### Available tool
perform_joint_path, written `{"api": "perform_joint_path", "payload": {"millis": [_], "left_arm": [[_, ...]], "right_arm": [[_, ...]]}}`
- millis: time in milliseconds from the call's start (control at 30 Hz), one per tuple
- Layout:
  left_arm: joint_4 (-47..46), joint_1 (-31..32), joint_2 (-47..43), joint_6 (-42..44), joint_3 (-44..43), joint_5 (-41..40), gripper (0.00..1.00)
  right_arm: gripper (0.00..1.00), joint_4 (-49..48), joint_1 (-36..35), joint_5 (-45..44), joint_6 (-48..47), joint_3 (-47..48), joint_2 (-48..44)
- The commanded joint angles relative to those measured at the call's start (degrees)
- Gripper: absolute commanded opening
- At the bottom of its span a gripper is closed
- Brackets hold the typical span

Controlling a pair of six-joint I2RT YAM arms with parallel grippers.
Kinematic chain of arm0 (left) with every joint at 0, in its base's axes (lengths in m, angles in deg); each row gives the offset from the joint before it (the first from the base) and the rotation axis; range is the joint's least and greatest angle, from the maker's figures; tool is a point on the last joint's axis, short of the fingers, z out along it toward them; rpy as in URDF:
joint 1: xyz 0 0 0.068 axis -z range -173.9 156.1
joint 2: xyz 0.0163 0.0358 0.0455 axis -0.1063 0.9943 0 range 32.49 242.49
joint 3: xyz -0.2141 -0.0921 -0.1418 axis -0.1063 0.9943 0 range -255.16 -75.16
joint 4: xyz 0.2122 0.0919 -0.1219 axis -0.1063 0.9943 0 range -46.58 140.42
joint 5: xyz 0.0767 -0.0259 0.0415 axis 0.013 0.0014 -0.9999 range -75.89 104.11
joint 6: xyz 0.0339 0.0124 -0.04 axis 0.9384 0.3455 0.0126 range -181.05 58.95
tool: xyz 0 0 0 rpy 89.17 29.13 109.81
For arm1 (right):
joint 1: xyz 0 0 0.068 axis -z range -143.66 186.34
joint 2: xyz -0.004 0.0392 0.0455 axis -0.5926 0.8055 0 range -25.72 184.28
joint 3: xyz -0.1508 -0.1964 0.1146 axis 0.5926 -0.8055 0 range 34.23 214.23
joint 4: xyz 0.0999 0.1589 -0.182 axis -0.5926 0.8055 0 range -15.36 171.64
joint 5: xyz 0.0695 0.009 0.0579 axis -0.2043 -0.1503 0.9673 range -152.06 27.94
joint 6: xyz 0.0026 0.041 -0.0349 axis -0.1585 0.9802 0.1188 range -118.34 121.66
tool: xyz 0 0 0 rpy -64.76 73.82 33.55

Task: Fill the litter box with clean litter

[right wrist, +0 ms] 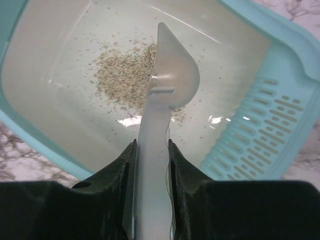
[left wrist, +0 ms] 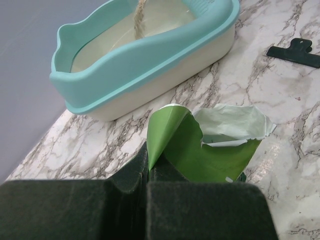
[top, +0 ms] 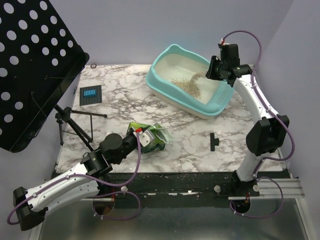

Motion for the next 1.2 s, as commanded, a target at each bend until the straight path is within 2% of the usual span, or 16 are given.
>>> {"api": "perform_joint_path", "payload": {"millis": [0, 100, 333, 567, 733, 933, 1167], "left_arm": [[0.7, 0.2, 0.2, -1.0, -1.6, -2.5, 0.00], [0.7, 0.2, 0.3, -1.0, -1.5, -2.6, 0.00], [0.7, 0.1, 0.6, -1.1, -1.8, -2.4, 0.00], [0.7, 0.2, 0.0, -1.1, -1.8, -2.6, 0.00], [0.7, 0.2, -0.2, -1.1, -2.0, -2.8, 0.00], [1.8, 0.2, 0.0, -0.9, -1.9, -3.6, 0.00], [2.3, 0.2, 0.3, -0.7, -2.2, -4.4, 0.00]], "right_arm": [[0.00, 13.9, -3.6, -12.9, -11.2, 8.9, 3.8], [0.00, 16.5, -6.6, -18.7, -12.9, 10.9, 4.2], [0.00, 19.9, -11.2, -19.3, -13.2, 11.4, 0.1], [0.00, 18.1, -15.0, -19.3, -10.3, 5.1, -12.0], [0.00, 14.4, -17.3, -5.7, -7.0, -3.5, -23.5], [0.00, 19.8, -18.2, 10.5, -6.1, -8.2, -30.5], [0.00, 24.1, -18.2, 21.8, -4.6, -14.9, -39.6]]}}
